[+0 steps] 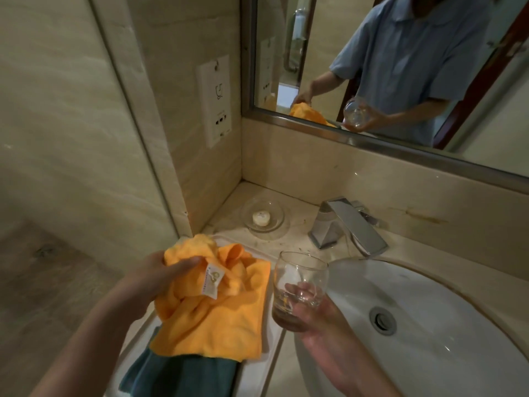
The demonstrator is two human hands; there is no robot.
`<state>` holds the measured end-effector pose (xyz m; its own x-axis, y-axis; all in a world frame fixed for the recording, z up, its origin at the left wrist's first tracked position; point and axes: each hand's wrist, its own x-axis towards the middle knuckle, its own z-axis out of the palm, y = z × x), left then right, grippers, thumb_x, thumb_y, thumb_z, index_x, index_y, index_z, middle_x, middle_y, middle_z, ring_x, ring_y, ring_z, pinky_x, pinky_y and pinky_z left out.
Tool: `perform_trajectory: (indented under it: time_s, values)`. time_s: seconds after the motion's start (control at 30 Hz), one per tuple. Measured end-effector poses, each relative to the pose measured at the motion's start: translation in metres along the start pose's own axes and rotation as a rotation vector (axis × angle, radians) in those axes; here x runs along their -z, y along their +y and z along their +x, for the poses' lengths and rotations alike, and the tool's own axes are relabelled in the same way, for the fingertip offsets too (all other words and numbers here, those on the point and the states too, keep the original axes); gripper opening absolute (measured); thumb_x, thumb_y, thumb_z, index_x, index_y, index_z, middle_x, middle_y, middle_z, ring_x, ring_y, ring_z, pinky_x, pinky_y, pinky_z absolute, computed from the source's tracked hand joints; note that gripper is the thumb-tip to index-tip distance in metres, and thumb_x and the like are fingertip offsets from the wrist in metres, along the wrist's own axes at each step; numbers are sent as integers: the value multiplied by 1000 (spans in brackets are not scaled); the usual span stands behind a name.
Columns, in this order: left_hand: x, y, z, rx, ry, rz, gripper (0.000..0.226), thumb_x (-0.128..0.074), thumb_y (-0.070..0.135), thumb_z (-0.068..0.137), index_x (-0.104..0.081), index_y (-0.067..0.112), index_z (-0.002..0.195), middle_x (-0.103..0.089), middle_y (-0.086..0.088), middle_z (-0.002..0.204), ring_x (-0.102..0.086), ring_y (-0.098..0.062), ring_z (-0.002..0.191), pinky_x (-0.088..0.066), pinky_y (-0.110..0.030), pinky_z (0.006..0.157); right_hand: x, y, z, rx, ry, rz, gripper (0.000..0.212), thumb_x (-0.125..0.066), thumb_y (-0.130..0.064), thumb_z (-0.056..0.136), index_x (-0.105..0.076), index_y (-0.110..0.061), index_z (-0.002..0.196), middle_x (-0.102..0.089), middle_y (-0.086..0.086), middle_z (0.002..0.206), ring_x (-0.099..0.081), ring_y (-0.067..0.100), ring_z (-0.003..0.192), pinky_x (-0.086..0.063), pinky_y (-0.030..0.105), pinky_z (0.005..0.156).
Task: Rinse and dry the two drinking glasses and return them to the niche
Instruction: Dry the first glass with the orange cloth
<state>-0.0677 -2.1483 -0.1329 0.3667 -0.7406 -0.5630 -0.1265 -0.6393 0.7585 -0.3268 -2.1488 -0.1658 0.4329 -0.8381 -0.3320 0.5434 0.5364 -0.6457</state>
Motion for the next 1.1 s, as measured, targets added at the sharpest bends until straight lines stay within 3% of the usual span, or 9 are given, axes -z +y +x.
perform_trajectory:
  time_s: [0.2, 0.3, 0.4, 0.57, 0.67, 0.77, 0.9, 0.97, 1.1]
  values:
    - [-5, 8, -9, -236, 408, -56, 16, -61, 33, 85, -55, 19, 92, -61, -9, 95, -57, -35, 99, -47, -45, 81, 2, 1, -5, 11, 60, 7, 100, -95, -12, 0, -55, 0, 91, -72, 13, 74, -71, 25, 63, -56, 32, 49]
    - [-9, 8, -16, -97, 514, -450, 61, -60, 50, 81, -52, 5, 121, -55, -20, 121, -51, -41, 115, -43, -49, 90, 4, 7, -3, 4, 101, 34, 100, -94, -11, -3, -54, -1, 88, -72, 13, 73, -71, 26, 61, -55, 34, 46]
    - [-12, 5, -22, -51, 456, -632, 74, -55, 53, 83, -40, 2, 134, -47, -20, 136, -49, -38, 119, -42, -45, 89, 4, 18, -6, -33, 103, 45, 101, -94, -10, -2, -51, -1, 89, -73, 14, 74, -70, 28, 63, -56, 36, 48]
    - [-11, -3, -37, -398, 219, -468, 34, -63, 38, 77, -58, 26, 108, -62, -7, 117, -60, -24, 98, -48, -44, 84, -8, 37, -5, -71, 88, -83, 97, -95, -21, 4, -51, -7, 90, -71, 10, 88, -70, 20, 70, -55, 29, 53]
    - [-7, -15, -42, -502, -21, -436, 53, -83, 42, 50, -66, 34, 99, -71, -1, 101, -67, -21, 93, -55, -40, 78, -26, 35, 3, -76, 52, -259, 76, -92, -23, 43, -51, -25, 107, -59, 10, 122, -63, 24, 106, -53, 39, 88]
    - [-15, -22, -53, -508, -264, -491, 66, -84, 60, 35, -74, 15, 82, -71, -13, 86, -65, -27, 82, -54, -35, 72, -47, 28, 10, -60, -33, -230, 63, -76, -17, 63, -50, -37, 116, -65, 0, 116, -61, 23, 109, -49, 43, 95]
    - [-27, -18, -56, -496, -63, -327, 46, -71, 66, 53, -75, 22, 67, -73, -2, 72, -67, -22, 79, -50, -42, 81, -66, 21, 16, -13, -31, -355, 60, -75, -20, 67, -46, -39, 116, -61, -7, 118, -55, 15, 112, -44, 38, 98]
    - [-34, -10, -56, -519, 83, -318, 9, -69, 38, 73, -72, 29, 75, -72, 4, 78, -65, -22, 88, -51, -38, 78, -68, 24, 18, 13, -10, -439, 62, -74, -11, 75, -37, -38, 117, -58, -10, 118, -55, 6, 106, -49, 22, 80]
    - [-44, 4, -56, -623, -86, -182, 61, -61, 60, 69, -36, 37, 119, -57, 11, 105, -66, -9, 84, -55, -25, 55, -73, 29, 20, 7, -36, -460, 66, -71, -5, 78, -34, -34, 124, -60, -11, 115, -56, 6, 106, -53, 28, 84]
